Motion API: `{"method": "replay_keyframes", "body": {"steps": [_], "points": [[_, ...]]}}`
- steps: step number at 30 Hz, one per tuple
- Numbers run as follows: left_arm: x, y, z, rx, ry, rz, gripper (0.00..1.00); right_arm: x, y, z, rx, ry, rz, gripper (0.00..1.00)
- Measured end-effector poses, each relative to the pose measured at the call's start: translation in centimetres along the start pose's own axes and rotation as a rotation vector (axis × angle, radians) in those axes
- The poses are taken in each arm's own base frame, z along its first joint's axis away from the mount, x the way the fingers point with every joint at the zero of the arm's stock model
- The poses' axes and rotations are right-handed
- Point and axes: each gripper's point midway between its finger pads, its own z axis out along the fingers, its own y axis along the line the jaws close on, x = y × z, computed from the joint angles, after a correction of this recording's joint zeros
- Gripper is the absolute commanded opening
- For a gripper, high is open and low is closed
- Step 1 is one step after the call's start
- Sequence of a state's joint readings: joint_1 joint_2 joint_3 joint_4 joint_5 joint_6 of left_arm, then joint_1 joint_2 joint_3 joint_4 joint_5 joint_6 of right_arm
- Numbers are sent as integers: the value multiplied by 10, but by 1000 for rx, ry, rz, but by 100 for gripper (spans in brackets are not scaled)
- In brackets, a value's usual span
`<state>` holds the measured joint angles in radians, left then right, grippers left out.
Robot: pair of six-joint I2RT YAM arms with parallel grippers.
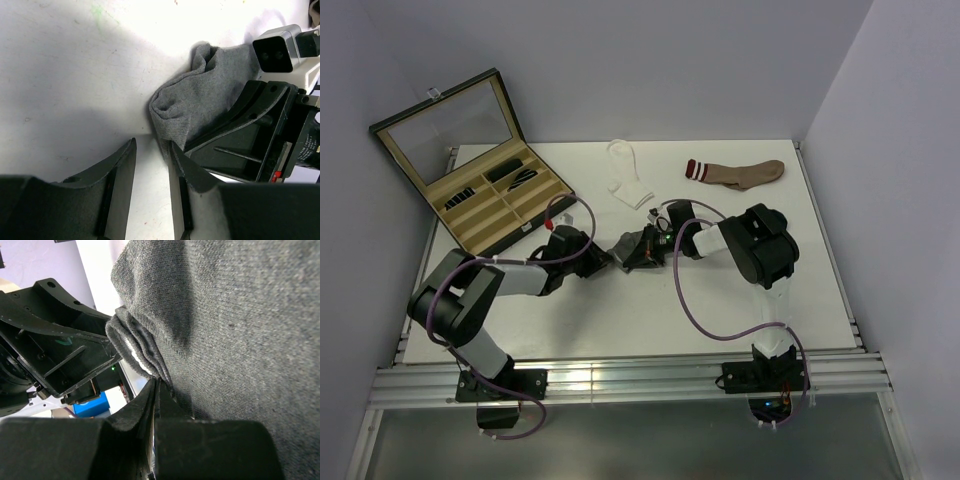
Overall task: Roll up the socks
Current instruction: Roll the sock at the center of the board.
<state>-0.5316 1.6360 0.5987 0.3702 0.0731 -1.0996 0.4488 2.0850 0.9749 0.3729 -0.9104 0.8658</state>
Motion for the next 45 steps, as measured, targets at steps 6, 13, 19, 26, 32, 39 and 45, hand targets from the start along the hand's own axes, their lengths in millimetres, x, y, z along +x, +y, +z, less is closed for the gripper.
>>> {"method": "replay_keyframes", "body": {"steps": [6, 13, 19, 26, 32, 39, 45], "points": [[0, -1, -1, 21, -7, -13, 38, 0, 0, 0, 0, 0, 0, 0], [0, 0, -2, 43, -16, -25, 38, 0, 0, 0, 0, 0, -4, 0], [-1, -1, -1, 51, -19, -32, 38, 0, -1, 0, 1, 0, -7, 0], [-3, -3, 2, 65, -24, -43, 38, 0, -1, 0, 1, 1, -9, 0], [-3, -3, 5, 61, -23, -45, 36, 1, -1, 0, 4, 3, -10, 0], [-6, -6, 12, 56, -22, -49, 35, 0, -2, 0, 8, 5, -11, 0], [-8, -6, 17, 22, -19, -57, 27, 0, -2, 0, 12, 6, -11, 0]]}}
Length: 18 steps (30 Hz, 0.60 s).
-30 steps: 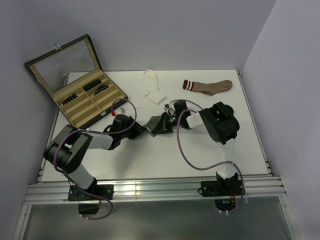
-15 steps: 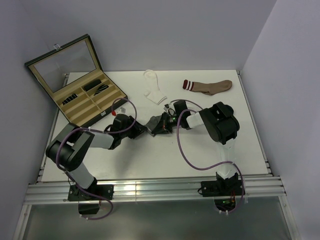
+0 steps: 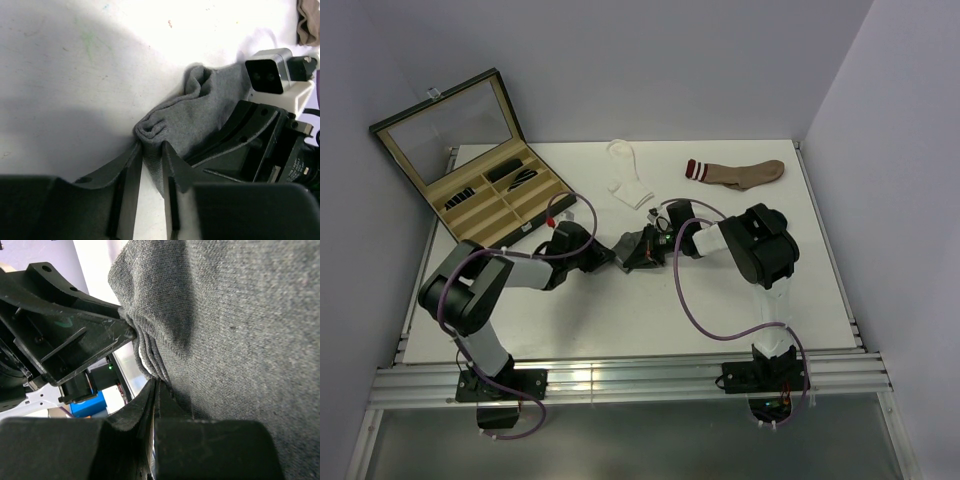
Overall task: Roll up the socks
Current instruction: Roll the sock at the center of the board.
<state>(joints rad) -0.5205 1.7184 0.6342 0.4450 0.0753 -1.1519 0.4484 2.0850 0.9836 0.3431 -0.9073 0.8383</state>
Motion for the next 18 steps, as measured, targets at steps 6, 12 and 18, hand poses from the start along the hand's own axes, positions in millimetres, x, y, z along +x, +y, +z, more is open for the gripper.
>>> {"method": "replay_keyframes", "body": {"steps": [6, 12, 18], "points": [[-1, 4, 2, -44, 5, -20, 12, -1, -1, 0, 9, 1, -6, 0], [-1, 2, 3, -82, 6, -9, 0, -4, -1, -3, 52, -16, -46, 25], [-3, 2, 4, -145, 2, 30, 0, -7, 7, -16, 170, -83, -184, 40]]}}
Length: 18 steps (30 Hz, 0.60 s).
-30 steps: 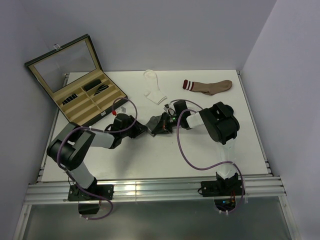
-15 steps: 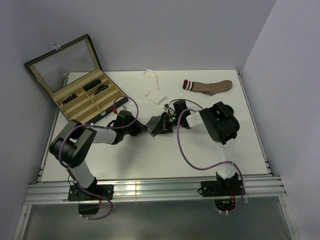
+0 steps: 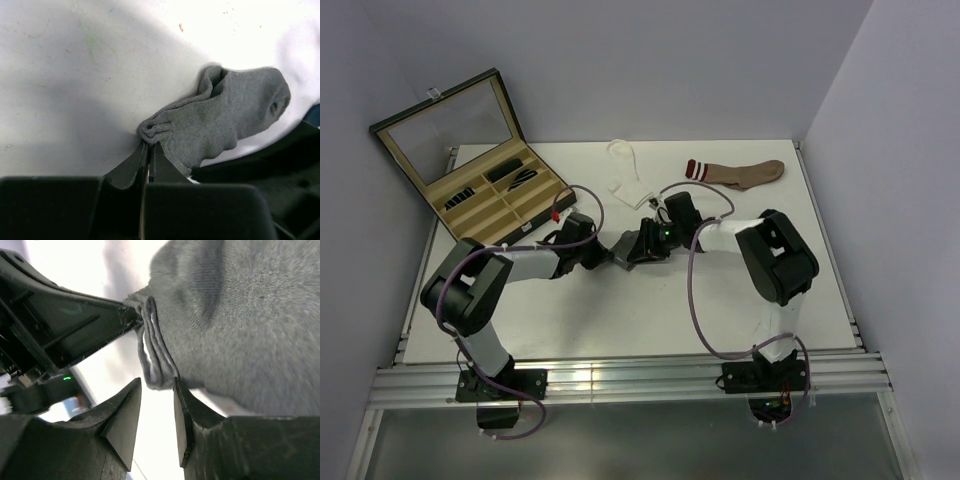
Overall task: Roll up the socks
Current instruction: Roll the sock at the center of the board.
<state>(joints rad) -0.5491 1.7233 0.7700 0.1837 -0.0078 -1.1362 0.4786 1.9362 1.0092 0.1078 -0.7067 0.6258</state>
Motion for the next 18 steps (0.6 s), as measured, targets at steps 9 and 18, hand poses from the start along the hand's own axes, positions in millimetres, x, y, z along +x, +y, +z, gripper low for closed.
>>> {"method": "replay_keyframes", "body": {"steps": [9, 18], "points": [[-5, 4, -4, -98, 11, 58, 0, -5, 39, -24, 212, -197, -460, 39], [-6, 9, -10, -173, 43, 111, 0, 24, 39, -5, 366, -246, -815, 40]]}}
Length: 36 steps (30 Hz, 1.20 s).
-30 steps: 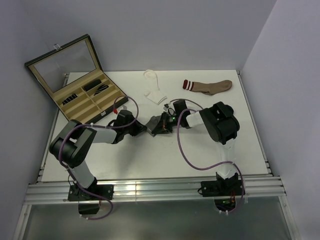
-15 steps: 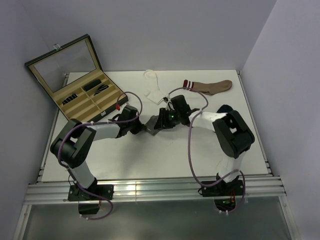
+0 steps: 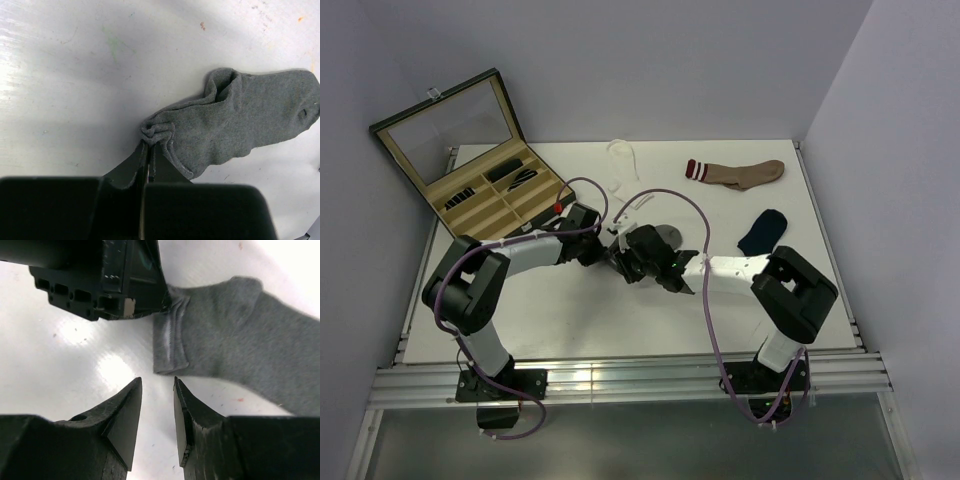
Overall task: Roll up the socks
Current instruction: Roll the sock at the center of the board.
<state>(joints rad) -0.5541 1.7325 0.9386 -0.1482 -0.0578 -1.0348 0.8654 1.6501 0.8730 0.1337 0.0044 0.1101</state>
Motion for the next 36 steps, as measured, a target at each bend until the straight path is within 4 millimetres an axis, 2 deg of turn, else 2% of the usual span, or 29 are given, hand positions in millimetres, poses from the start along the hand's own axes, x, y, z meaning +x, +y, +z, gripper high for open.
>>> {"method": "replay_keyframes", "body": {"steps": [9, 16, 21, 28, 31, 34, 35, 36], "points": [[2, 4, -3, -31, 20, 23, 0, -7, 10, 10, 36, -64, -146, 40], [2, 4, -2, -33, 22, 24, 0, 4, 15, 21, 25, -42, -181, 40], [2, 4, -2, -34, 23, 24, 0, 26, 12, 34, 29, 11, -188, 39], [2, 4, -1, -38, 25, 23, 1, 22, 11, 40, 39, 11, -195, 36], [2, 4, -1, -39, 26, 23, 2, 21, 10, 43, 53, 12, -196, 28], [2, 4, -1, -39, 26, 23, 3, 19, 7, 45, 76, 12, -192, 10], [2, 4, -1, -39, 26, 22, 4, 18, 6, 45, 80, 12, -189, 0], [2, 4, -1, -39, 26, 21, 6, 18, 6, 45, 82, 15, -189, 0]]}}
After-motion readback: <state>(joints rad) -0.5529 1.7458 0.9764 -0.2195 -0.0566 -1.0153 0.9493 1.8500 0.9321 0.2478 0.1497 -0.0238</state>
